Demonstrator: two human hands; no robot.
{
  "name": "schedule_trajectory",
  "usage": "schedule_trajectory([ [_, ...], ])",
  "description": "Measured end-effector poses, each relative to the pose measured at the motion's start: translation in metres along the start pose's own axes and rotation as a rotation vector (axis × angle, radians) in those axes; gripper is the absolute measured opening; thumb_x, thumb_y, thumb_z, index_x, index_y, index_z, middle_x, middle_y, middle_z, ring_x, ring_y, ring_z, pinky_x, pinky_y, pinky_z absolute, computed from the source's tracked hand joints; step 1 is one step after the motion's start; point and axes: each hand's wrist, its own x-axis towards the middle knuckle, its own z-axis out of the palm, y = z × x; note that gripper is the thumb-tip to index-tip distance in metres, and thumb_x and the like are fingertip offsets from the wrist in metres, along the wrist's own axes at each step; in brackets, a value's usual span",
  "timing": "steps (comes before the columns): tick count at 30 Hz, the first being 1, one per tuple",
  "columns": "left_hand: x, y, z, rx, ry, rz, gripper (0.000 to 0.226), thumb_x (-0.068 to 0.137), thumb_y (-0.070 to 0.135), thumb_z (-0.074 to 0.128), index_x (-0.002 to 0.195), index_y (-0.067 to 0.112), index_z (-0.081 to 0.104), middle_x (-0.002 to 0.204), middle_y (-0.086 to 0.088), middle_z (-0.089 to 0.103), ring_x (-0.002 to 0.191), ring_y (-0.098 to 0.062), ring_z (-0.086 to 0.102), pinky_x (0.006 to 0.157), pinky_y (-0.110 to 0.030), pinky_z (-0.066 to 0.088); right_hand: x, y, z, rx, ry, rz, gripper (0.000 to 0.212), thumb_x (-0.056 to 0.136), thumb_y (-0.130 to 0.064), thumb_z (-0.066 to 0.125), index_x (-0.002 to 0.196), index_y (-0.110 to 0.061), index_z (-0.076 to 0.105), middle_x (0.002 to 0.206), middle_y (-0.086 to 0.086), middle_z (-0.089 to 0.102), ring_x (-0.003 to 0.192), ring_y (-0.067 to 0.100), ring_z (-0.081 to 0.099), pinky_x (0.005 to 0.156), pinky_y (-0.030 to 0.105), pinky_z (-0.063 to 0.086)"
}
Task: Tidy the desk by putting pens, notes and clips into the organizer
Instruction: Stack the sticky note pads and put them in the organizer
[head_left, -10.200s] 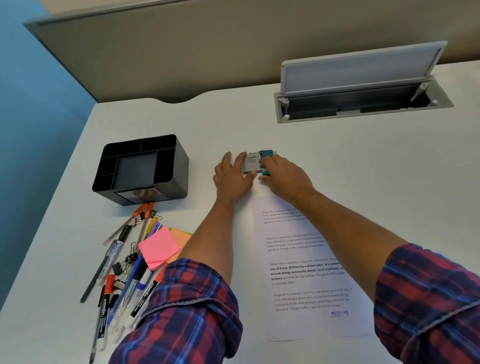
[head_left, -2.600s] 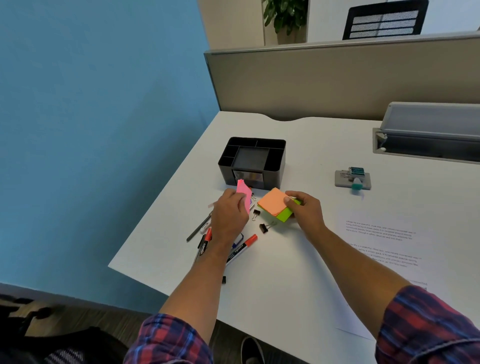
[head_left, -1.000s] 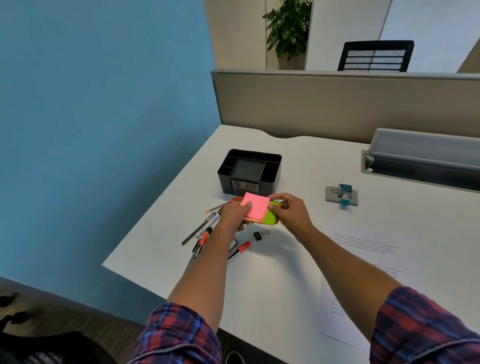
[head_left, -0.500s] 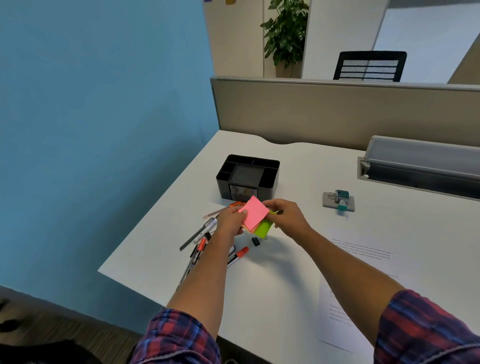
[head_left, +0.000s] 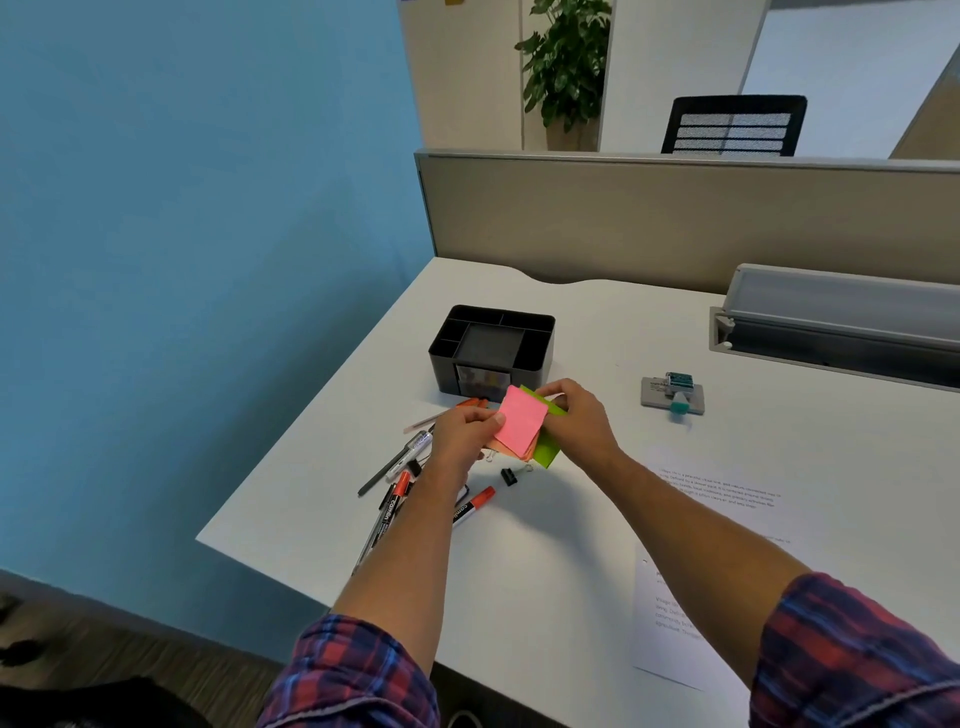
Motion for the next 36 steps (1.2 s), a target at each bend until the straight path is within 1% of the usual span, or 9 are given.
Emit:
schedule_trajectory([
  [3,0.000,-0.003,-0.002,-0.009,0.010,-0.027,0.008,0.092,0.022,0.072,0.086,0.021,0.068,0.095,0.001,0.068,0.083,-0.014,0.060,0.069,-0.031,0.049,-0.002,0.001,0.001,0.033,0.025,0.000,0.030,0.090,-0.027,0.073,0.113,-0.022,0.055,0.110,0.001,0.064,0.097,0.021,0.061,0.069,0.024,0.049],
  [6,0.001,-0.005,-0.005,-0.032,0.035,-0.074,0.007,0.094,0.020,0.069,0.096,0.014,0.068,0.098,-0.006,0.068,0.078,-0.016,0.060,0.061,-0.029,0.047,0.000,0.004,0.001,0.045,0.052,-0.019,0.013,0.094,-0.017,0.063,0.106,-0.019,0.067,0.114,0.002,0.066,0.102,0.022,0.059,0.073,0.025,0.046],
  [9,0.002,-0.005,-0.009,-0.113,0.072,-0.147,0.005,0.100,0.017,0.057,0.097,0.015,0.060,0.085,-0.010,0.067,0.052,-0.012,0.063,0.046,-0.024,0.038,0.001,0.009,-0.001,0.116,0.035,-0.015,0.021,0.095,-0.011,0.058,0.102,-0.024,0.073,0.114,0.004,0.066,0.098,0.022,0.059,0.079,0.032,0.050],
  [12,0.005,-0.006,-0.012,-0.258,0.084,-0.210,0.017,0.106,0.018,0.046,0.115,0.005,0.053,0.079,-0.013,0.064,0.043,-0.010,0.060,0.039,-0.021,0.036,0.001,0.012,-0.001,0.185,0.038,-0.003,0.026,0.095,-0.008,0.056,0.108,-0.023,0.073,0.121,0.009,0.063,0.091,0.024,0.057,0.063,0.030,0.050],
  [16,0.003,-0.005,-0.012,-0.409,0.037,-0.189,0.025,0.106,0.009,0.043,0.130,0.001,0.047,0.091,-0.015,0.065,0.055,-0.014,0.062,0.049,-0.025,0.042,0.000,0.015,-0.001,0.230,0.018,0.027,0.034,0.095,-0.005,0.058,0.125,-0.019,0.065,0.134,0.009,0.052,0.106,0.031,0.058,0.059,0.025,0.051],
  [23,-0.004,0.008,-0.002,-0.383,-0.079,-0.158,0.019,0.104,0.004,0.045,0.119,0.007,0.056,0.097,-0.011,0.069,0.069,-0.016,0.070,0.054,-0.024,0.041,-0.004,0.015,0.000,0.316,-0.044,0.000,0.063,0.083,0.009,0.064,0.136,-0.024,0.055,0.142,0.008,0.048,0.117,0.029,0.056,0.069,0.037,0.063],
  [29,0.007,0.018,0.011,-0.059,0.036,-0.274,0.014,0.097,0.015,0.065,0.083,0.015,0.060,0.092,-0.008,0.062,0.080,-0.017,0.060,0.080,-0.035,0.048,-0.005,0.012,0.006,0.376,0.009,0.024,0.062,0.083,-0.009,0.078,0.138,-0.023,0.054,0.133,0.010,0.058,0.117,0.029,0.059,0.073,0.040,0.063],
  [32,0.008,0.013,0.016,-0.090,0.093,-0.226,0.008,0.095,0.019,0.069,0.101,0.014,0.068,0.085,-0.003,0.063,0.078,-0.016,0.055,0.074,-0.031,0.050,-0.004,0.015,0.006,0.420,-0.005,0.051,0.051,0.087,-0.011,0.075,0.134,-0.018,0.057,0.131,0.009,0.061,0.114,0.028,0.063,0.075,0.037,0.063],
  [36,0.002,0.007,0.016,-0.205,0.098,-0.145,0.020,0.093,0.012,0.070,0.113,0.015,0.068,0.088,0.000,0.067,0.081,-0.015,0.060,0.078,-0.033,0.053,-0.001,0.015,0.002,0.491,-0.030,0.116,0.038,0.095,-0.001,0.058,0.131,-0.014,0.060,0.129,0.010,0.062,0.108,0.030,0.066,0.084,0.042,0.061],
])
